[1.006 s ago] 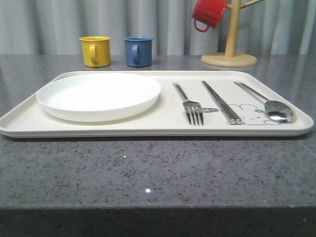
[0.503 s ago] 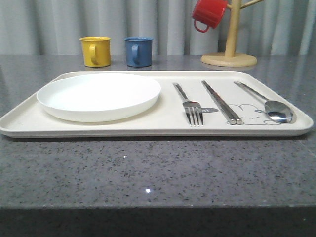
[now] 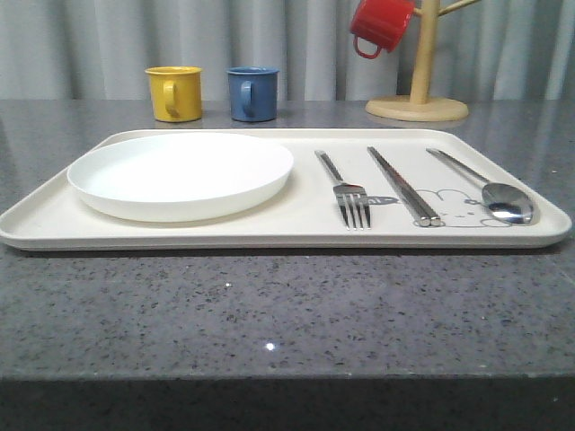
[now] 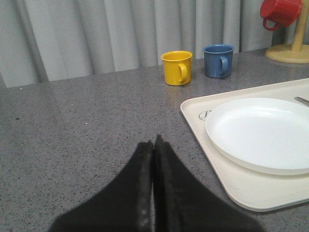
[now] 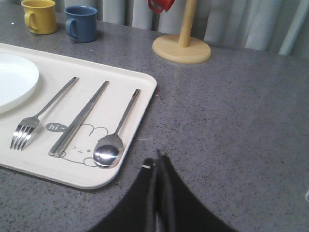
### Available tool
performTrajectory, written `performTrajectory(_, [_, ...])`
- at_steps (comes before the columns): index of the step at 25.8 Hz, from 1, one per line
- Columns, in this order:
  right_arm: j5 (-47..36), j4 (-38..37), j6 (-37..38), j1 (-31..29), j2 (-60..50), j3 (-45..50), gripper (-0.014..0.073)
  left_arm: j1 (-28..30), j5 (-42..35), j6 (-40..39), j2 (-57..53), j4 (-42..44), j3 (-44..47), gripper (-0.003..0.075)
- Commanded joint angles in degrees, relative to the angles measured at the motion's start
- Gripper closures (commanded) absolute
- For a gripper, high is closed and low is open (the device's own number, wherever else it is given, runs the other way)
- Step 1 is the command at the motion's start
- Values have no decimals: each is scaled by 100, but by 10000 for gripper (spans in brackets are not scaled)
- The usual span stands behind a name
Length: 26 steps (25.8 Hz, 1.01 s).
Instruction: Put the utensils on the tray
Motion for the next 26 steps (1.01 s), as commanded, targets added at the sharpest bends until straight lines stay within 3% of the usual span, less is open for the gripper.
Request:
performTrajectory(1, [-473,-78,-37,-5,40,-144,662,9,-470,-46,54,-68,-164,738])
performTrajectory(15, [-473,-78,-37,-5,40,-144,662,36,-488,-46,-105,-21,45,738])
performTrajectory(20, [-473,-78,-37,-5,40,-144,662,418,-730,-46,-726,-65,767,738])
performTrajectory(26, [-467,-78,-37,-5,40,-144,662,484,-1745,-51,-1095,-337,1895,738])
